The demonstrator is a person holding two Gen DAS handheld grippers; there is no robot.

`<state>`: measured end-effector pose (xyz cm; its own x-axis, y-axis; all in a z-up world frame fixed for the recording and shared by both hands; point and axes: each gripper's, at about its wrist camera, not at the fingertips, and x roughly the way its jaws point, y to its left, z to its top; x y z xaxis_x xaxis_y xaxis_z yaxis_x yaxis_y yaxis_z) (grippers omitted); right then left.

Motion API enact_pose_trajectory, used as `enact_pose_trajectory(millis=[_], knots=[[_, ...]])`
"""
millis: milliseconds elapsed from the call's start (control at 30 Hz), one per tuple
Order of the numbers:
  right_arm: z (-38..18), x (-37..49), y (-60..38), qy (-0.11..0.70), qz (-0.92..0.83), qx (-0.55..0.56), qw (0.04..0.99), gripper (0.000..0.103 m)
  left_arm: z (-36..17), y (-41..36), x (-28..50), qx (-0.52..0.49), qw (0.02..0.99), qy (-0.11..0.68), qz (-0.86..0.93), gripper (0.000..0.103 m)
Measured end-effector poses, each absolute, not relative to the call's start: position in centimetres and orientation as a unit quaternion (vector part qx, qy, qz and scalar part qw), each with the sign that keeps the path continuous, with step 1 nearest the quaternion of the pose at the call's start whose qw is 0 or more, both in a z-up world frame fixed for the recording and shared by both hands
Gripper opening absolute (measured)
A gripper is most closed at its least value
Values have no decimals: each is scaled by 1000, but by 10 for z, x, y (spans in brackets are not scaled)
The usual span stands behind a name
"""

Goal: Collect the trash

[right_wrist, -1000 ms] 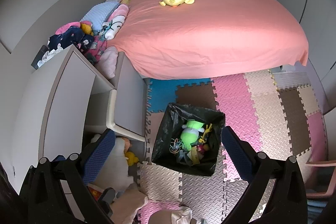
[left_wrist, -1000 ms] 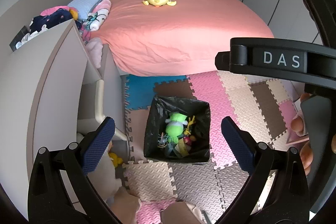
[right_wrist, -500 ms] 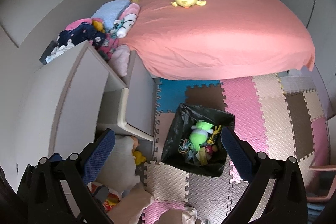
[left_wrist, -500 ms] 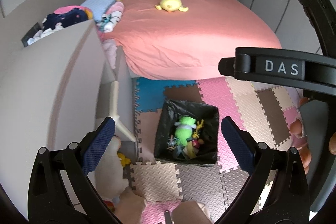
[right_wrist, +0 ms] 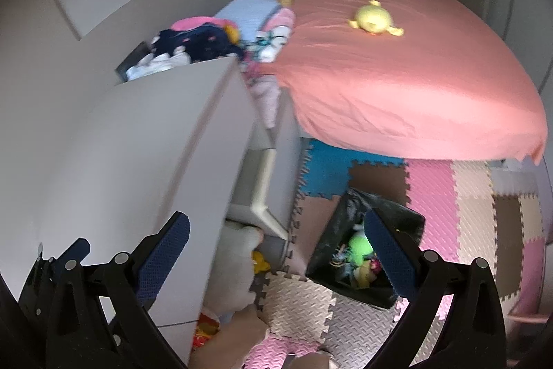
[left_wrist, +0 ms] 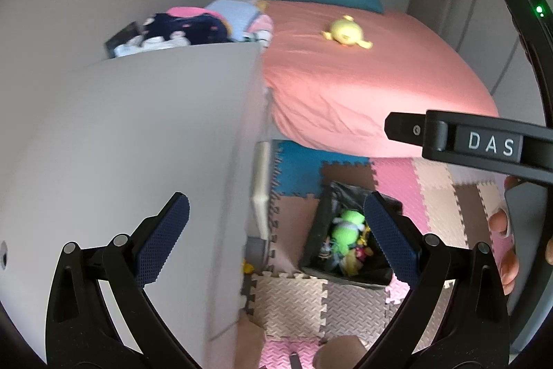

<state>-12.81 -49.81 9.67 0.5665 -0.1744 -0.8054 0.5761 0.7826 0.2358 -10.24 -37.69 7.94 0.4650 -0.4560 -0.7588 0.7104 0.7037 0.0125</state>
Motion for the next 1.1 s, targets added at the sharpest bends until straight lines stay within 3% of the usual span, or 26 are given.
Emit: enact_pose_trajectory(millis=[500,1100], knots=[[104,-31,-389,418,-136,207,874,100,78,-238,-31,130,875,400,-242,98],[55,29,-228,445,-15,146,883,100,50,-32,-5,55,899,429,-73,98]])
